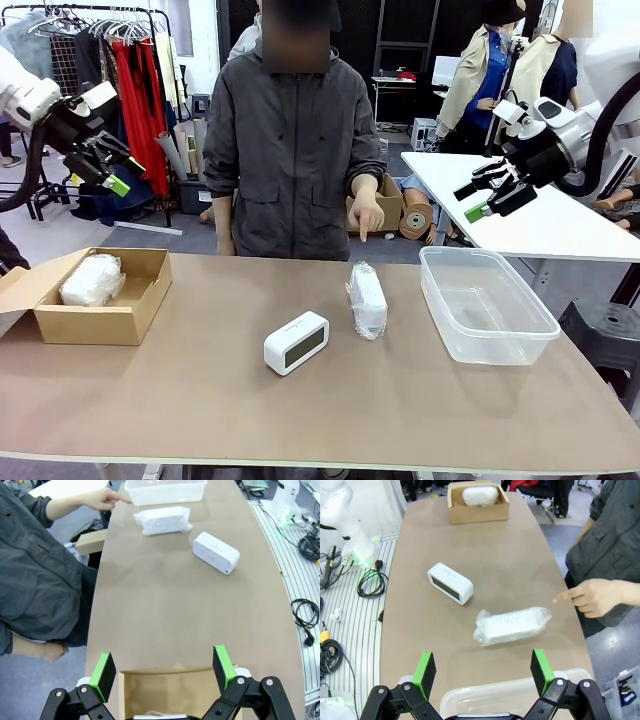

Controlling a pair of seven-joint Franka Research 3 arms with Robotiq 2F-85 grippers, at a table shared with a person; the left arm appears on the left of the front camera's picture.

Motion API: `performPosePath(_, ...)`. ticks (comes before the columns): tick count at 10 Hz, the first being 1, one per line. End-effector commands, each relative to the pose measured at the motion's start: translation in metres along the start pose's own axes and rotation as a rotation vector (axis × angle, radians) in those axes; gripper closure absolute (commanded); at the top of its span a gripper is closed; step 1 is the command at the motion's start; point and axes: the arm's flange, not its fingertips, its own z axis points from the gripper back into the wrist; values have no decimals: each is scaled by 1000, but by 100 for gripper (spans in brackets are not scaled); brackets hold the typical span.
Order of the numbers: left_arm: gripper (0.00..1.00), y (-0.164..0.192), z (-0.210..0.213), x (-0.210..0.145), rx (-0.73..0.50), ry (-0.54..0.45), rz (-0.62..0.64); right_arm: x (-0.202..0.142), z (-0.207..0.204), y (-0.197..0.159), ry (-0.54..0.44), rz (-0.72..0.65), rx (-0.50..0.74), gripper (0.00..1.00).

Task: Separate and place wrapped and unwrapped clocks.
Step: Pick up the Digital clock indicated by the person.

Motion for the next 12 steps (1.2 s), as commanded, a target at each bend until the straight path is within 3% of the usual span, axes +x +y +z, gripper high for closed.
performPosePath(1,0,-2,1,0,-5,-3,5,1,0,1,0,2,-4,0)
performPosePath(12,0,-14,12,20,32,59,-32,1,0,1,0,2,-4,0)
